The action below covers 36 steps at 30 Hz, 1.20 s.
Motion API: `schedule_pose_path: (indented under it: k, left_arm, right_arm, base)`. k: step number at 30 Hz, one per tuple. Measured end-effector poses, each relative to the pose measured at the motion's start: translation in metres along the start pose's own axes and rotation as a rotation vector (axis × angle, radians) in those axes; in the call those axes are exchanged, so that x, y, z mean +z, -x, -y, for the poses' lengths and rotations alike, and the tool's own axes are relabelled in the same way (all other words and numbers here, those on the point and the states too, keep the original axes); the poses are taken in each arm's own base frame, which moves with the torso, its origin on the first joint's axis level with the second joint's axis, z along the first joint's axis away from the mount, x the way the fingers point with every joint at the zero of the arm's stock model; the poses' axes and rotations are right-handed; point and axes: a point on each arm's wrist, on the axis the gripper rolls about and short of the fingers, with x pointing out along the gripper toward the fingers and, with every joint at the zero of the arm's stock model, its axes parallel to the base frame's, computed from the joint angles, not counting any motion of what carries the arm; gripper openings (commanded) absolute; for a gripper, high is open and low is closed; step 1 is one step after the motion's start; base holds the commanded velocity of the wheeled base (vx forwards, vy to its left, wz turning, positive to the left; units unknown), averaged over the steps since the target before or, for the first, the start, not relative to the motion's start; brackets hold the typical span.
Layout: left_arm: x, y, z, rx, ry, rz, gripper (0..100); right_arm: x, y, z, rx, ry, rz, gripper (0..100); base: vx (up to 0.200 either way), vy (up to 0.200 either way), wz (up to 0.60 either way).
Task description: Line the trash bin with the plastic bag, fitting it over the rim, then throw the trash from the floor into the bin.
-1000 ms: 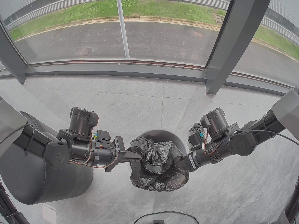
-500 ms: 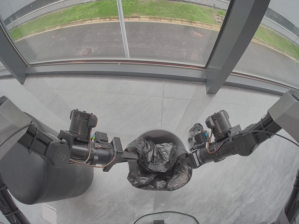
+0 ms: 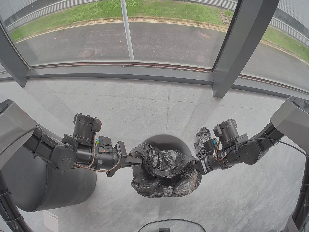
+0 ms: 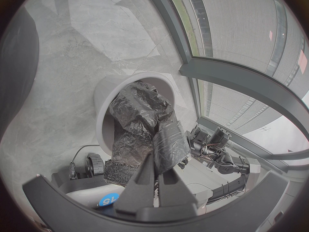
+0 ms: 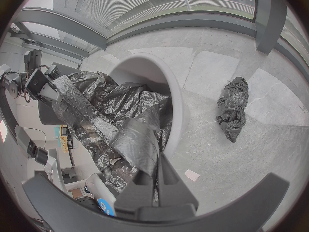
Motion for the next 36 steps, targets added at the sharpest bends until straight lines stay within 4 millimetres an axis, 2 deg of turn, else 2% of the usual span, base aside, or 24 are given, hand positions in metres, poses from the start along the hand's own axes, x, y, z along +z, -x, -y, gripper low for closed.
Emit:
schedule_pose_path:
  k: [1, 10, 17, 27, 36]
  left_arm:
    - [0.0, 0.0, 0.0, 0.0, 0.001, 0.0, 0]
    - [0.001, -0.002, -0.001, 0.001, 0.002, -0.001, 0]
    - [0.003, 0.0, -0.001, -0.001, 0.003, 0.007, 0]
    - [0.003, 0.001, -0.001, -0.001, 0.004, 0.009, 0]
    - [0.003, 0.001, -0.001, -0.002, 0.002, 0.01, 0]
  right_arm:
    - [0.0, -0.001, 0.001, -0.001, -0.001, 0.001, 100]
    - [0.003, -0.002, 0.001, 0.0, 0.008, 0.051, 100]
    - [0.01, 0.015, -0.005, 0.008, 0.011, 0.089, 100]
    - [0.018, 0.037, -0.024, 0.037, 0.035, 0.146, 100]
    - [0.026, 0.041, -0.043, 0.062, 0.087, 0.176, 100]
  base:
    - [0.0, 0.0, 0.0]
    - [0.0, 0.0, 0.0]
    - [0.0, 0.0, 0.0]
    - [0.0, 0.0, 0.0]
    - [0.0, 0.0, 0.0]
